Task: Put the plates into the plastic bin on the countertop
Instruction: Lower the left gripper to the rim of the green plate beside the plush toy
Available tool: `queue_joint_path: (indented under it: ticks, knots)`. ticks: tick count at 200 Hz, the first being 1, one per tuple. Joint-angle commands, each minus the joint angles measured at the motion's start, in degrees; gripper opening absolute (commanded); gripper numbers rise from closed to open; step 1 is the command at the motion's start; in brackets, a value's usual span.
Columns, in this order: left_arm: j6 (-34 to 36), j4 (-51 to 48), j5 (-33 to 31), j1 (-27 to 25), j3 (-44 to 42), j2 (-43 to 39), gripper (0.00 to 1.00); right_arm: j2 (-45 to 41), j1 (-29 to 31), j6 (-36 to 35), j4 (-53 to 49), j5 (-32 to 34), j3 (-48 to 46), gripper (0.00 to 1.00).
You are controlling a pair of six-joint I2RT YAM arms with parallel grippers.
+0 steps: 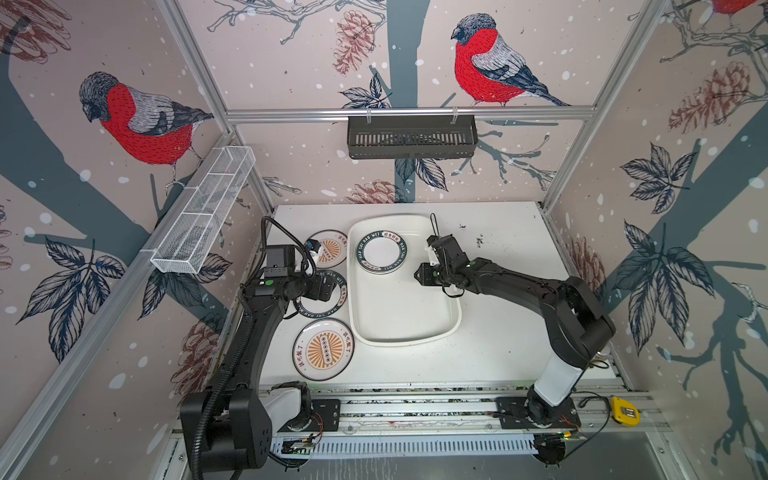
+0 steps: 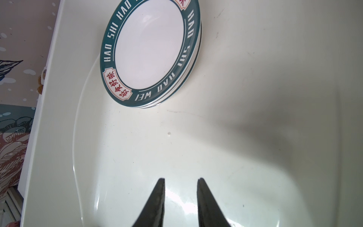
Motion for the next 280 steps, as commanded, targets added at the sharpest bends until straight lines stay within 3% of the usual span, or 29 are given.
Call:
queue_joint_path:
  ticks: [1, 58, 82, 119, 214, 245, 280]
  knots:
    - [6.23, -1.57, 2.58, 0.25, -1.41, 0.24, 0.94, -1.37, 0.01, 0.34, 1.49, -0.09, -0.85, 0.30]
    - [12.72, -1.94, 0.03, 1.11, -4.85, -0.34, 0.93, -2.45, 0.01, 0.62, 0.51, -0.50, -0.78, 0.31]
    - [12.98, -1.76, -0.78, 4.27, -5.80, 0.54, 0.93, -2.13, 0.19, 1.23, 0.91, -1.27, -0.88, 0.31]
    - [15.02, -4.37, 7.00, 14.93, -3.71, 5.26, 0.92, -1.16, 0.95, 1.96, 1.29, -1.43, -0.27, 0.31]
    - [21.79, -13.87, 16.41, 27.12, 6.04, 24.95, 0.88, -1.35, 2.40, 2.80, 3.89, -1.92, -1.14, 0.31]
    - [25.05, -16.89, 20.66, 31.13, 9.54, 31.62, 0.83, -1.79, 2.56, 2.98, 4.65, -2.29, -1.49, 0.31]
    - [26.55, -17.23, 23.12, 32.89, 10.99, 35.99, 0.81, -2.08, 2.64, 2.85, 5.05, -2.53, -1.84, 0.31]
